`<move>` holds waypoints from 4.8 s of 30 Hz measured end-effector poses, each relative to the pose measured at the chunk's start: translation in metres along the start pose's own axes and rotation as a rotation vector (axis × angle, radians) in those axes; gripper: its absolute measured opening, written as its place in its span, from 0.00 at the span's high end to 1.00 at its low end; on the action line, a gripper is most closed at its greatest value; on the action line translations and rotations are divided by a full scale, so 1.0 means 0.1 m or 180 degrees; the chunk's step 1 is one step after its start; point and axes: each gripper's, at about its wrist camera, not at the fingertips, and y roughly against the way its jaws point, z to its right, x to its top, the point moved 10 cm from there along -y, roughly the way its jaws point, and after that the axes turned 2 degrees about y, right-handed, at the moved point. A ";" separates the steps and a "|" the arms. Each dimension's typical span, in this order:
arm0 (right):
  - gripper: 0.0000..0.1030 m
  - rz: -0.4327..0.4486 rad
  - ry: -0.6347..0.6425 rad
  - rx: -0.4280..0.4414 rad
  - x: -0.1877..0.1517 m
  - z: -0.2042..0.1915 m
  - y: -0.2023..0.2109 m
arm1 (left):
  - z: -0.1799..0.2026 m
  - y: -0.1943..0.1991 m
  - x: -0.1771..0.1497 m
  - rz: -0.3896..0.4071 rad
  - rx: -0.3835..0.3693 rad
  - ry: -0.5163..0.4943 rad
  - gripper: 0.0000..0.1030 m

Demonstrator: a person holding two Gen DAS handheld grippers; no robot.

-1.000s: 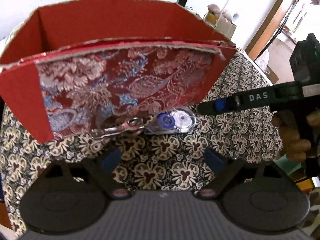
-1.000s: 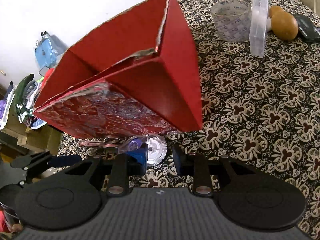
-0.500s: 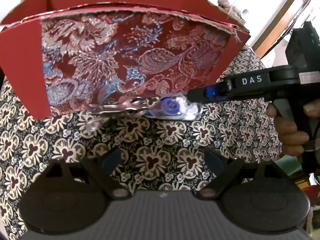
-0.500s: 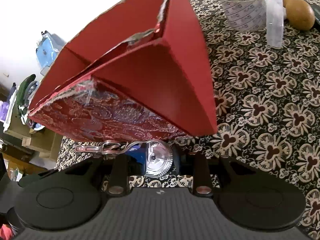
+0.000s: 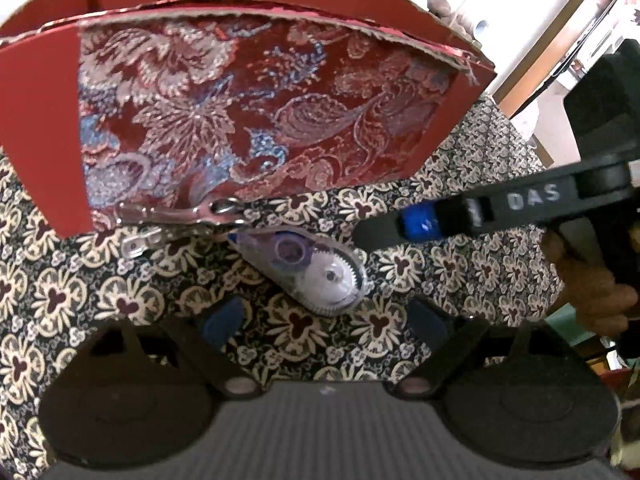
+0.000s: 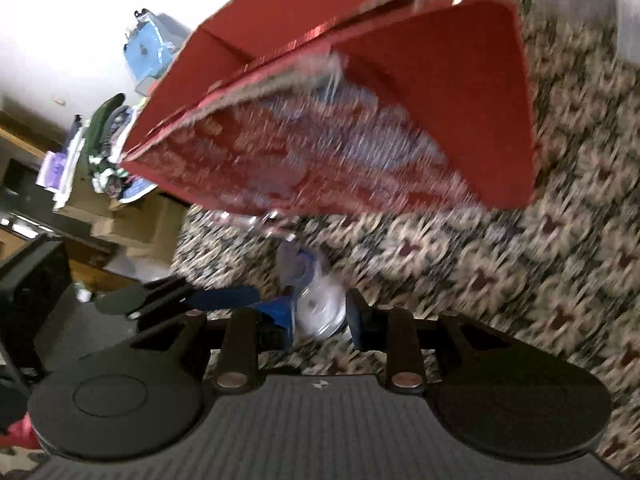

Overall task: Organize rigid objects
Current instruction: 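Move the right tool down to the metal spring clip before the box, then close the right tool on the metal spring clip, then lift the metal clip with the right tool and carry it over the box, then lower the metal clip into the box and open the right tool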

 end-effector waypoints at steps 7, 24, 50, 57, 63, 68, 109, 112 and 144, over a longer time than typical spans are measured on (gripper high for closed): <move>0.88 -0.0066 0.0062 0.0015 0.07 -0.01 -0.24 | 0.07 -0.14 0.13 0.0001 -0.0054 -0.0028 0.13; 0.90 -0.0386 -0.0508 0.0588 -0.15 0.14 -0.21 | 0.11 -0.10 0.16 0.0103 0.0104 -0.0194 0.50; 0.91 -0.0006 -0.0378 0.0393 -0.11 0.13 -0.03 | 0.20 0.06 0.20 0.0216 0.0078 -0.0357 0.80; 0.91 0.0272 -0.0451 0.0324 -0.05 0.18 0.30 | 0.44 0.11 0.41 0.0282 -0.0117 -0.0580 0.83; 0.92 0.0613 -0.0522 0.0274 -0.02 0.16 0.69 | 0.73 0.23 0.62 0.0424 -0.0314 -0.0847 0.84; 0.92 0.0896 -0.0500 0.0189 0.04 0.14 0.98 | 0.90 0.31 0.76 0.0547 -0.0408 -0.0994 0.85; 0.88 0.0589 -0.1794 -0.0015 -0.27 1.38 0.74 | 1.29 -0.82 0.55 -0.0340 -0.0475 -0.1272 0.95; 0.88 0.0564 -0.1817 -0.0029 -0.26 1.39 0.68 | 1.26 -0.83 0.58 -0.0291 -0.0450 -0.1204 0.95; 0.99 0.1372 -0.0117 0.0237 1.13 -0.12 1.38 | 1.06 0.92 1.72 0.1233 -0.0298 -0.1231 0.95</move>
